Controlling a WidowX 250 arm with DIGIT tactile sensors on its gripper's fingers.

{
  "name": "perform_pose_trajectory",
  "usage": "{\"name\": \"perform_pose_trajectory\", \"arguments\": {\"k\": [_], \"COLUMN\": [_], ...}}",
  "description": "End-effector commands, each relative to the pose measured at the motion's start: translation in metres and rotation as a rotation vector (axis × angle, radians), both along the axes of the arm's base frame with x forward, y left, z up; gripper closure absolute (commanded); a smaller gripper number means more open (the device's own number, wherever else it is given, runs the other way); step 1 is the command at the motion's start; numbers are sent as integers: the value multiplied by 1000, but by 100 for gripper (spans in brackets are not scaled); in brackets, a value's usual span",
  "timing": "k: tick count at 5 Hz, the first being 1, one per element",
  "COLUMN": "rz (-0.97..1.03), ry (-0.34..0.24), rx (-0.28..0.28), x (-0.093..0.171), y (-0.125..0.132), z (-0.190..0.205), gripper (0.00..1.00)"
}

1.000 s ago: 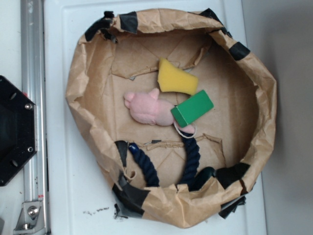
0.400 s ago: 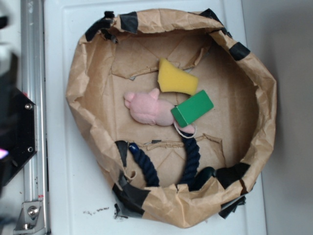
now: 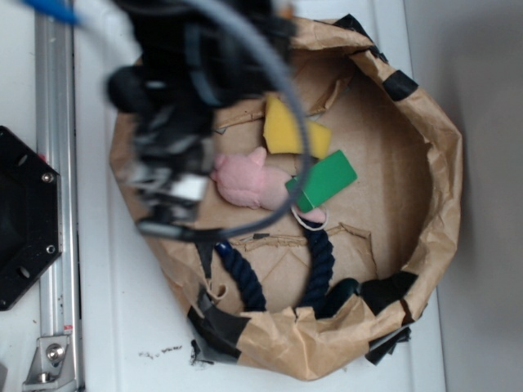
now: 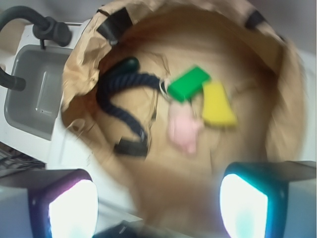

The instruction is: Grab the green sponge.

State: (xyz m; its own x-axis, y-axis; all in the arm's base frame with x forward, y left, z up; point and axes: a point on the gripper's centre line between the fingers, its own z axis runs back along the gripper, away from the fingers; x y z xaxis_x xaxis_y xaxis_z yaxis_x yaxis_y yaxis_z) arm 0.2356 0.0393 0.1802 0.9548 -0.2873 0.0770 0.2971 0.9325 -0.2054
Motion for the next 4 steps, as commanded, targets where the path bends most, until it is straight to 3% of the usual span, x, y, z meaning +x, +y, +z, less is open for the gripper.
{"name": "perform_pose_trajectory", "arguments": {"k": [1,2,3,4], "rz": [-140,-111,-104,-332], "ry": [-53,21,56,-85], "rx": [263,357,419,399], "x": [27,30,36,54], "y": [-7,9,25,32], "z": [-66,-97,-105,-117], "gripper": [0,0,0,0]}}
